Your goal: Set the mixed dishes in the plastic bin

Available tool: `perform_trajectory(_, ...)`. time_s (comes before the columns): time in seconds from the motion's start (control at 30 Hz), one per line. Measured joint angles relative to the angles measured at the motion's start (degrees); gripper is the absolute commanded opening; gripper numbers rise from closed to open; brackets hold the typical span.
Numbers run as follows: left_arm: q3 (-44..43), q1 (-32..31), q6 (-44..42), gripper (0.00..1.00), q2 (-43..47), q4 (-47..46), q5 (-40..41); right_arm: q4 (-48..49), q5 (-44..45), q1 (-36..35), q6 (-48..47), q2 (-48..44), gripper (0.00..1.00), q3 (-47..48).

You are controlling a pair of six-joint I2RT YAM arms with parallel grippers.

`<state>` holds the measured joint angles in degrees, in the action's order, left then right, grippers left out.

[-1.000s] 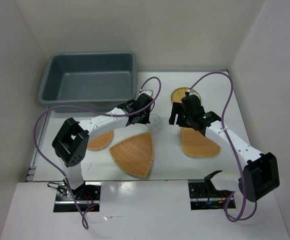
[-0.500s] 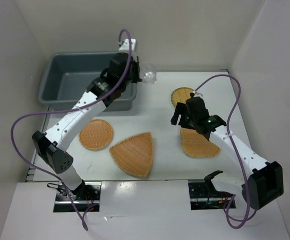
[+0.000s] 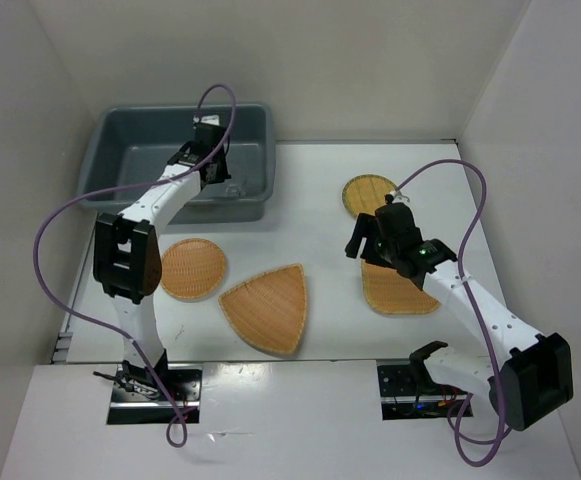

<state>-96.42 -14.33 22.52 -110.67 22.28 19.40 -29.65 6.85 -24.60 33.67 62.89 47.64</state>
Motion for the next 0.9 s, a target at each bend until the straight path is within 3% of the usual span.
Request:
perform_trajectory(0.27, 3.76, -0.98, 2.8, 0.0, -2.12, -2.34, -6.1, 0.0, 0.0, 0.0, 0.0, 0.07, 0.81, -0.11)
perform_trajectory(0.33, 4.24, -0.98, 3.19, 0.16, -2.62, -2.89, -6.71, 0.0, 0.0, 0.0, 0.0, 0.09, 0.81, -0.11)
perform_trajectory(0.37, 4.46, -0.98, 3.34, 0.19, -3.17, -3.04, -7.04, 0.0, 0.0, 0.0, 0.0, 0.11, 0.81, -0.11)
perform_trajectory(0.57, 4.83, -0.98, 3.56, 0.22, -3.98, -3.98, -7.85, 0.0, 0.04, 0.0, 0.0, 0.15, 0.81, -0.11)
perform_trajectory(0.63, 4.83, -0.96, 3.54, 0.29, -3.98, -4.44, -7.85, 0.0, 0.04, 0.0, 0.0, 0.17, 0.81, -0.11)
perform_trajectory(0.7, 4.79, -0.98, 3.37, 0.46, -3.98, -4.52, -7.85, 0.0, 0.04, 0.0, 0.0, 0.17, 0.81, -0.11)
perform_trajectory(0.83, 3.5, -0.98, 3.15, 0.65, -3.98, -4.33, -7.72, 0.0, 0.07, 0.0, 0.0, 0.2, 0.81, -0.11)
perform_trajectory(0.9, 2.32, -0.96, 2.71, 1.0, -3.08, -4.22, -7.54, 0.0, 0.07, 0.0, 0.0, 0.2, 0.81, -0.11)
